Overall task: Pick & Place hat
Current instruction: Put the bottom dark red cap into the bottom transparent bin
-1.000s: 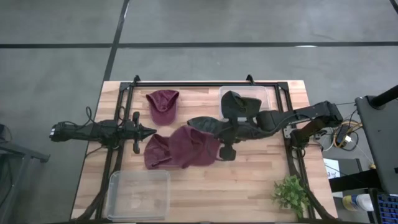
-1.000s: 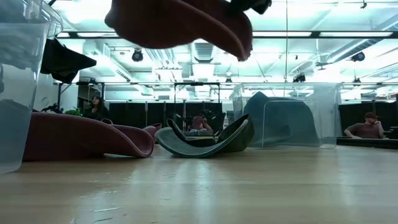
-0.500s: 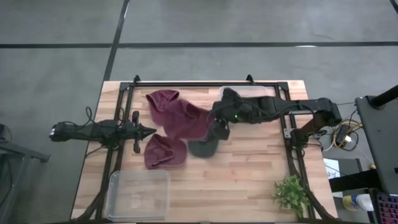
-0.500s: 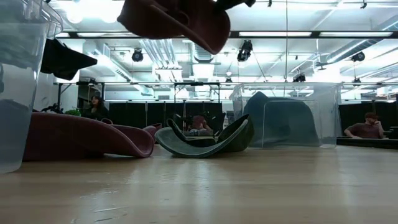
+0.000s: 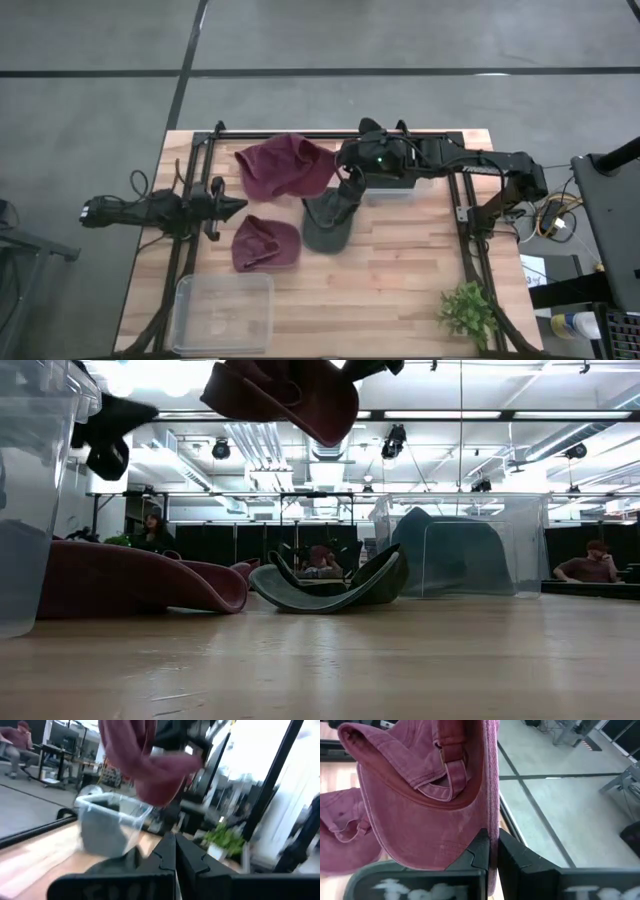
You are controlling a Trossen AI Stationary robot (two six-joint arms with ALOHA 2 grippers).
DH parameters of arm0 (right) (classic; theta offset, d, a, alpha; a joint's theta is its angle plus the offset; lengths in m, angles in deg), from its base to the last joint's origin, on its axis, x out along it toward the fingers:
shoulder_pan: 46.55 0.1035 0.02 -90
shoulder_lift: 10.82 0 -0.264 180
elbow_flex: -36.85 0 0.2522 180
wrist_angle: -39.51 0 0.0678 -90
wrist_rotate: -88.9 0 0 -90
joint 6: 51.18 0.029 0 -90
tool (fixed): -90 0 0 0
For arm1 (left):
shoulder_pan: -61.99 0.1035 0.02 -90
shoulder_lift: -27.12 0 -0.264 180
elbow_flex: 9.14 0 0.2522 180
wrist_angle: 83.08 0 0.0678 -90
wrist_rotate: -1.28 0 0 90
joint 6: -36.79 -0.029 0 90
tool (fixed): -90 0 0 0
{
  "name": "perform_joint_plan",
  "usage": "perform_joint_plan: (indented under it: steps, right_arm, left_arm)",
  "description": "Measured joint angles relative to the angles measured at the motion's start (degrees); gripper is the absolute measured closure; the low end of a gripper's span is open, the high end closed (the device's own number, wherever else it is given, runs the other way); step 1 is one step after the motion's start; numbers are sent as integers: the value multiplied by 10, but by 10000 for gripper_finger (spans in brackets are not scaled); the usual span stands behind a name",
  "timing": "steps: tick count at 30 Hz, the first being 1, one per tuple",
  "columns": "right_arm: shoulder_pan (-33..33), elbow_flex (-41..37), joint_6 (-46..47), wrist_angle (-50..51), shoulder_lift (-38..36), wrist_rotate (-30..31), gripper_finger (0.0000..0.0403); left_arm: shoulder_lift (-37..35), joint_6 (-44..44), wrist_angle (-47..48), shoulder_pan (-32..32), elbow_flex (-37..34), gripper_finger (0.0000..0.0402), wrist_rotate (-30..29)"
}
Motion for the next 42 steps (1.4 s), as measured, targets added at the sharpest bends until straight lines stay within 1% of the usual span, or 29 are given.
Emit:
perform_joint_plan:
  steps: [2,6,10,14,18,22,24,26,33,35,39,42]
  right_arm:
    - [0,0,0,0,1,0,390]
    - [1,0,1,23,2,-10,390]
    - [0,-1,7,43,2,-53,390]
    - [1,-1,16,69,2,-76,390]
    - [1,-1,21,98,5,-88,390]
    - [1,-5,31,133,11,-137,390]
    - [1,-6,39,147,15,-156,390]
    - [1,-7,40,174,24,-163,390]
    - [4,-9,37,230,44,-187,390]
    - [8,-10,30,233,50,-192,390]
    - [11,-10,-16,229,53,-223,390]
    - [13,-10,-9,226,53,-226,390]
  left_arm:
    - [0,11,-27,0,1,401,0]
    - [0,36,-25,0,19,401,-4]
    - [3,20,-21,0,54,391,0]
    - [17,2,5,0,106,350,4]
    - [59,-8,48,0,167,299,-20]
    - [132,-12,116,0,241,260,-46]
    - [179,-25,150,0,282,247,-53]
    - [226,-41,178,0,328,239,-54]
    - [387,-50,301,0,485,236,-54]
    - [428,-53,313,1,520,236,-54]
    - [504,-70,322,6,574,236,-48]
    - [563,-83,344,9,606,236,-27]
